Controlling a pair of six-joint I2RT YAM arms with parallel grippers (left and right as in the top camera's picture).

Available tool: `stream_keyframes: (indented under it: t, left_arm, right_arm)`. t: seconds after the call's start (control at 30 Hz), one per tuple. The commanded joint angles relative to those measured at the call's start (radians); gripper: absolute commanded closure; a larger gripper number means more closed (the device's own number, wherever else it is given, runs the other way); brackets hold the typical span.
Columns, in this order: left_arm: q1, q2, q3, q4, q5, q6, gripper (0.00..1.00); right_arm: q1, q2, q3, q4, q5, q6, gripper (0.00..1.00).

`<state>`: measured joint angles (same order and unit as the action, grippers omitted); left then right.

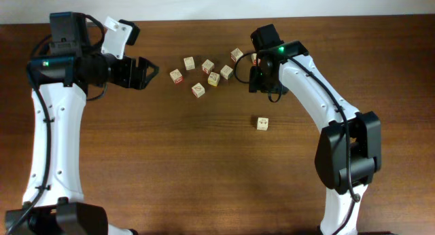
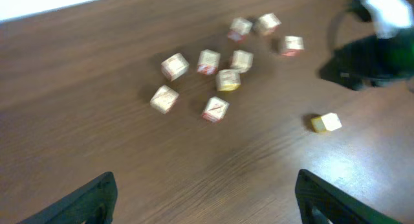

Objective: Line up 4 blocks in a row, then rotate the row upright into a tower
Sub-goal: 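Grasp the blue-D block with the right gripper and carry it over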

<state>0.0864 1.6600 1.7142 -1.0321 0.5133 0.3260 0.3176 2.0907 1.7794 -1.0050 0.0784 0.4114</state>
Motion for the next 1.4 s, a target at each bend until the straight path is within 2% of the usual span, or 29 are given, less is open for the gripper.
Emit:
stream_keyframes:
  t: [0.0,0.13,0.23,0.3,0.6,0.63,0.83,0.93,1.03,1.07,1.1,1.13,1.23,1.27,1.37]
  left_arm:
    - [0.002,-0.069,0.017,-0.002,-0.25,-0.184,0.13]
    - [0.002,-0.131,0.017,-0.005,-0.413,-0.34,0.13]
    - [0.002,-0.137,0.017,-0.078,-0.648,-0.513,0.12]
    - [0.002,-0.138,0.017,-0.107,-0.728,-0.584,0.12]
    - [0.001,-0.136,0.016,-0.106,-0.686,-0.583,0.04]
    - [0.001,-0.136,0.016,-0.107,-0.686,-0.583,0.0]
    - [0.001,-0.127,0.016,-0.105,-0.655,-0.522,0.0]
    - [0.001,-0.079,0.016,-0.103,-0.56,-0.426,0.0]
    - [0.001,-0.01,0.016,-0.106,-0.411,-0.243,0.0]
    - [0.001,0.009,0.016,-0.107,-0.407,-0.241,0.01]
    - [0.001,0.021,0.016,-0.105,-0.407,-0.241,0.01]
    - [0.001,0.026,0.016,-0.103,-0.407,-0.241,0.01]
    - [0.001,0.027,0.016,-0.103,-0.407,-0.241,0.01]
    - [0.001,0.027,0.016,-0.103,-0.407,-0.241,0.01]
    - [0.001,0.027,0.016,-0.098,-0.407,-0.241,0.01]
  right_arm:
    - [-0.005,-0.003,0.015,0.0,0.0,0.079,0.4]
    - [-0.005,-0.003,0.015,-0.005,-0.018,0.103,0.4]
    - [-0.006,-0.003,0.015,-0.01,-0.01,0.152,0.4]
    - [-0.018,-0.003,0.015,0.039,0.012,0.164,0.4]
    - [-0.072,0.145,0.014,0.39,0.016,0.12,0.4]
    - [-0.074,0.163,0.014,0.407,0.017,0.12,0.4]
    - [-0.103,0.207,0.014,0.423,0.029,0.079,0.4]
    - [-0.101,0.208,0.01,0.42,0.022,0.035,0.4]
    - [-0.101,0.246,0.008,0.422,0.004,0.004,0.41]
    - [-0.101,0.256,0.008,0.422,-0.003,0.004,0.43]
    - [-0.101,0.256,0.008,0.427,-0.002,0.004,0.57]
    - [-0.101,0.256,0.008,0.435,-0.003,0.004,0.62]
    - [-0.101,0.249,0.009,0.433,-0.018,0.003,0.71]
    - [-0.101,0.237,0.018,0.417,-0.043,-0.013,0.78]
    - [-0.098,0.187,0.07,0.319,-0.142,-0.057,0.82]
